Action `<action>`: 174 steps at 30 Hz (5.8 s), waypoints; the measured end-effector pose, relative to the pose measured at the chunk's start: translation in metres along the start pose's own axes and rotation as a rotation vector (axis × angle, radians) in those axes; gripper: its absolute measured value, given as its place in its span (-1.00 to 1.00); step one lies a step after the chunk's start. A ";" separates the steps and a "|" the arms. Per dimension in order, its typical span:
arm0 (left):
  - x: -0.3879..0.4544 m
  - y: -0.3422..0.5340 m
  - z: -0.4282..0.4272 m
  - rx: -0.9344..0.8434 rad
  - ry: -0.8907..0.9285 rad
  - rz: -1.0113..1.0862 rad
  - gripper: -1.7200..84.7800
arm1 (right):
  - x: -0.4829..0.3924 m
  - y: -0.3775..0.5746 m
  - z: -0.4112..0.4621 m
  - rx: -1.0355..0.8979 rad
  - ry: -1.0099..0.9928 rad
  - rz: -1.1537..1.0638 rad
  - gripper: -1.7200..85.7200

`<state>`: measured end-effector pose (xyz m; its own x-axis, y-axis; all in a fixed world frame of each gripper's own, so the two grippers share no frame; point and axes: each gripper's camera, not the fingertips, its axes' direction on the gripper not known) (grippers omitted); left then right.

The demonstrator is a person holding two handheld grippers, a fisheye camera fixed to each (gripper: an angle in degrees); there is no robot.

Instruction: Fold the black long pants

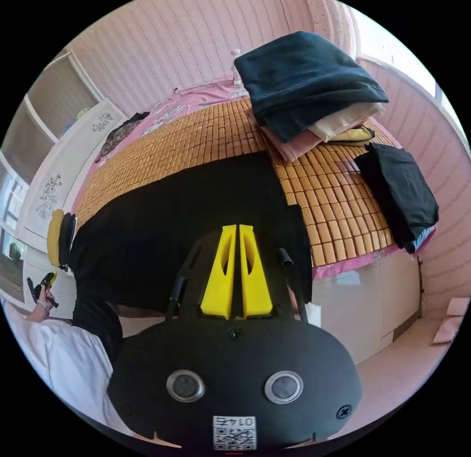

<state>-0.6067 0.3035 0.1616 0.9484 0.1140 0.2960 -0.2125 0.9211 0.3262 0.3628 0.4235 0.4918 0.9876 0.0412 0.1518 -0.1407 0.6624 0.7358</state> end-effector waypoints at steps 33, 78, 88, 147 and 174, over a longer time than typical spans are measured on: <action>0.135 -0.177 0.125 -0.104 -0.223 0.110 -0.88 | -0.181 -0.133 0.216 -0.080 0.036 -0.345 -0.98; 0.071 -0.028 0.097 -0.189 0.095 -0.149 -0.74 | 0.149 -0.005 0.053 0.002 0.054 0.656 -0.75; 0.083 -0.020 0.115 -0.207 0.105 -0.202 -0.72 | 0.141 -0.005 0.014 0.058 -0.099 0.523 -0.97; 0.093 -0.108 0.088 -0.026 -0.105 0.073 -0.81 | -0.172 -0.115 0.122 -0.043 0.133 -0.249 -0.84; 0.137 -0.201 0.191 0.056 -0.179 0.106 -0.98 | -0.150 -0.207 0.136 0.204 0.047 -0.128 -0.97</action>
<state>-0.4791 0.0631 0.3081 0.8642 0.1365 0.4843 -0.3263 0.8847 0.3330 0.2339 0.1784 0.4069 0.9998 0.0046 0.0217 -0.0211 0.5002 0.8657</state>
